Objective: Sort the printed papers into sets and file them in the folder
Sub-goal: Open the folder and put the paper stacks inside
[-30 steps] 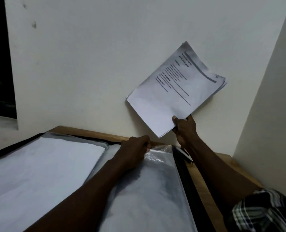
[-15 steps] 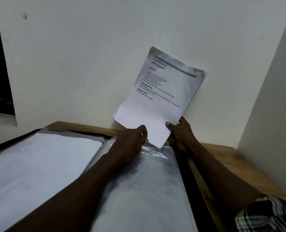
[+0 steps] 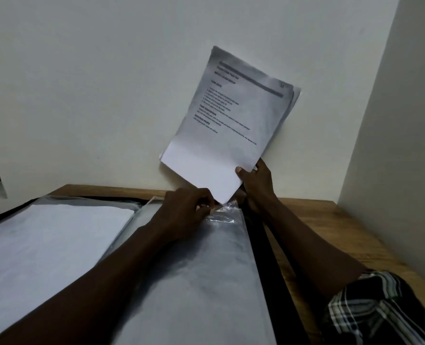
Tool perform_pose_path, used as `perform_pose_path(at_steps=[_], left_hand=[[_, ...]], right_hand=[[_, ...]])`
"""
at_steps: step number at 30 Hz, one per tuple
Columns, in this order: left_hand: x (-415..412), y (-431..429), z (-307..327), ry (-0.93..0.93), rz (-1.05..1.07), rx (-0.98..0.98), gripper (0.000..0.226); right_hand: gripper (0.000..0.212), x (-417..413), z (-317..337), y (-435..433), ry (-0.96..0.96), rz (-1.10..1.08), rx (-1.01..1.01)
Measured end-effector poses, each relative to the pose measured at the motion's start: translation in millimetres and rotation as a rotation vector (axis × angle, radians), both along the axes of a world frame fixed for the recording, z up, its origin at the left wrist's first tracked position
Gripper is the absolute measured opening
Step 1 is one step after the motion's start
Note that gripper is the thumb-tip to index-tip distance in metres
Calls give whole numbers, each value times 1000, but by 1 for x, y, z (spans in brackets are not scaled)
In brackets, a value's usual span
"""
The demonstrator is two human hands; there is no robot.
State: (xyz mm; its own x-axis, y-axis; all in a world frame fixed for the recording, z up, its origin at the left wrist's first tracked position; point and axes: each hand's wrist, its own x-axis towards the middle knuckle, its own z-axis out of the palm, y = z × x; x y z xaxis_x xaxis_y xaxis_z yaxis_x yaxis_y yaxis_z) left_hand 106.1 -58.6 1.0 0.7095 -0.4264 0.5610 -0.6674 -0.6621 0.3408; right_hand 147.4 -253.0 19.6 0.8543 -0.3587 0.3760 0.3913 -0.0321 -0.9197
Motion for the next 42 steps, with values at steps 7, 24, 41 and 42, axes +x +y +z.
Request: perform_pose_path(at_steps=[7, 24, 41, 42], left_hand=[[-7, -6, -1, 74, -140, -131, 13], [-5, -7, -3, 138, -115, -117, 23], [-6, -9, -4, 99, -46, -94, 26], [-6, -9, -3, 101, -46, -99, 24]], right_hand=[[49, -1, -4, 5, 1, -31, -53], [49, -14, 4, 1, 237, 465, 76], [60, -11, 3, -4, 360, 447, -334], [58, -11, 4, -4, 354, 431, -366]])
